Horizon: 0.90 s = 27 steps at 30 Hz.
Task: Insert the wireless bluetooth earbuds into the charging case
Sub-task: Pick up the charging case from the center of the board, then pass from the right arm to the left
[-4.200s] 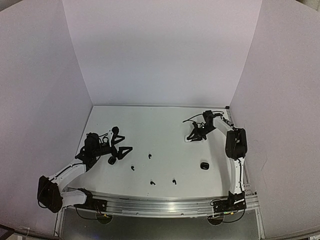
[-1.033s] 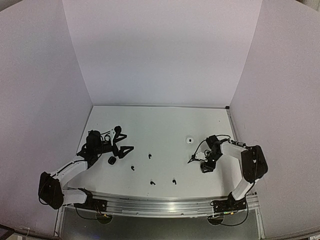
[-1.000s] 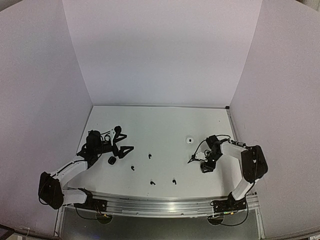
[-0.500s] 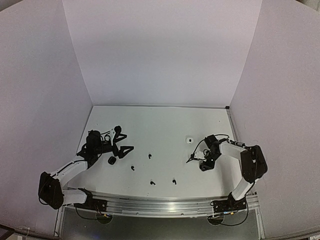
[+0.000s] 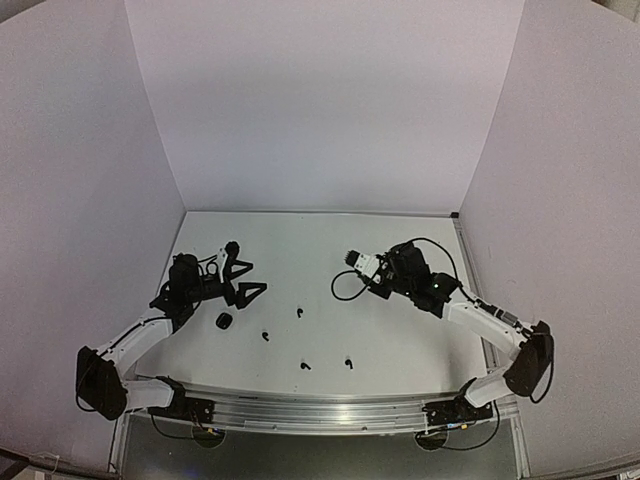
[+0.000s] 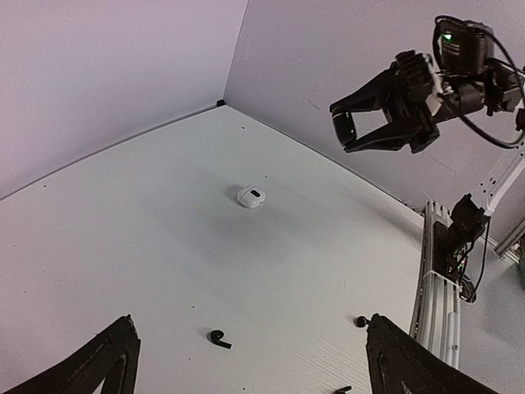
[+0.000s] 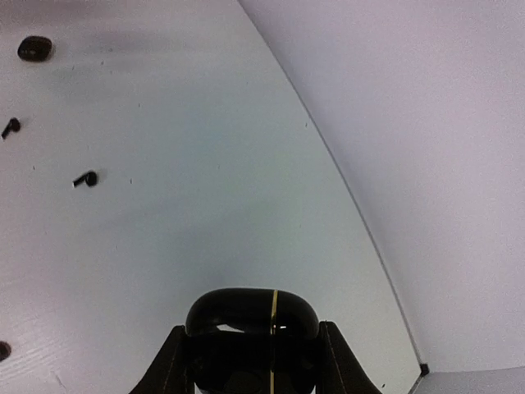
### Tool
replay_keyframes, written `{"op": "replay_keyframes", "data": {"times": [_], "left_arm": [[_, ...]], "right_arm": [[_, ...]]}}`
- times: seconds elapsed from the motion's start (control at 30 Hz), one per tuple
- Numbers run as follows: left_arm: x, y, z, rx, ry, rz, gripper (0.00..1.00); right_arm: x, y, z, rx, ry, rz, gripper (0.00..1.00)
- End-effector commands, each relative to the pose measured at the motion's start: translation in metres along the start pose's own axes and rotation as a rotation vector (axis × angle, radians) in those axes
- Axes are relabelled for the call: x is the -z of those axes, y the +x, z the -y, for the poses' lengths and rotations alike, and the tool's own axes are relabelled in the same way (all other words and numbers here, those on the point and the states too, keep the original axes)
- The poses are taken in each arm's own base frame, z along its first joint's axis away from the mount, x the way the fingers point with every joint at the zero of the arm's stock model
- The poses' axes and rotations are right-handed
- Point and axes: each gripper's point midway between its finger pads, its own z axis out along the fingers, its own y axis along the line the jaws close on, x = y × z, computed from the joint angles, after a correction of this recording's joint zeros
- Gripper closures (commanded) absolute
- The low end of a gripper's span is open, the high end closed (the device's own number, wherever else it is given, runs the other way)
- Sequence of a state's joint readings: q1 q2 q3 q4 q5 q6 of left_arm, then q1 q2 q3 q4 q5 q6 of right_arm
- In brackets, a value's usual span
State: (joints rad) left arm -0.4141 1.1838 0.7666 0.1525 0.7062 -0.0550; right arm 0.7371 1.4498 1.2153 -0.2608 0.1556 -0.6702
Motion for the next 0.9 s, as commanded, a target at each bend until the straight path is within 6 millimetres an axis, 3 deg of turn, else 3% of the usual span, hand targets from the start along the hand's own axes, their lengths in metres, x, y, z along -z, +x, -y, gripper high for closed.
{"op": "replay_keyframes", "data": {"times": [0.0,0.17,0.3,0.5,0.7,0.87], "left_arm": [[0.012,-0.031,0.019,0.016,0.042,0.055,0.07],[0.017,-0.043,0.035,-0.015,0.101,0.069,0.12],[0.021,-0.045,0.044,-0.048,0.137,0.059,0.16],[0.026,-0.048,0.057,-0.069,0.194,0.062,0.21],[0.023,-0.066,0.048,0.012,0.155,0.110,0.33],[0.017,-0.077,0.048,0.063,0.168,0.114,0.34]], "right_arm": [[0.002,-0.076,0.005,0.028,0.192,0.117,0.86],[-0.008,-0.152,-0.019,0.126,0.271,0.252,0.88],[-0.022,-0.190,-0.027,0.191,0.320,0.299,0.90],[-0.031,-0.212,-0.040,0.189,0.308,0.373,0.92],[-0.034,-0.224,-0.061,0.229,0.275,0.408,0.92],[-0.035,-0.231,-0.070,0.243,0.260,0.424,0.93]]}}
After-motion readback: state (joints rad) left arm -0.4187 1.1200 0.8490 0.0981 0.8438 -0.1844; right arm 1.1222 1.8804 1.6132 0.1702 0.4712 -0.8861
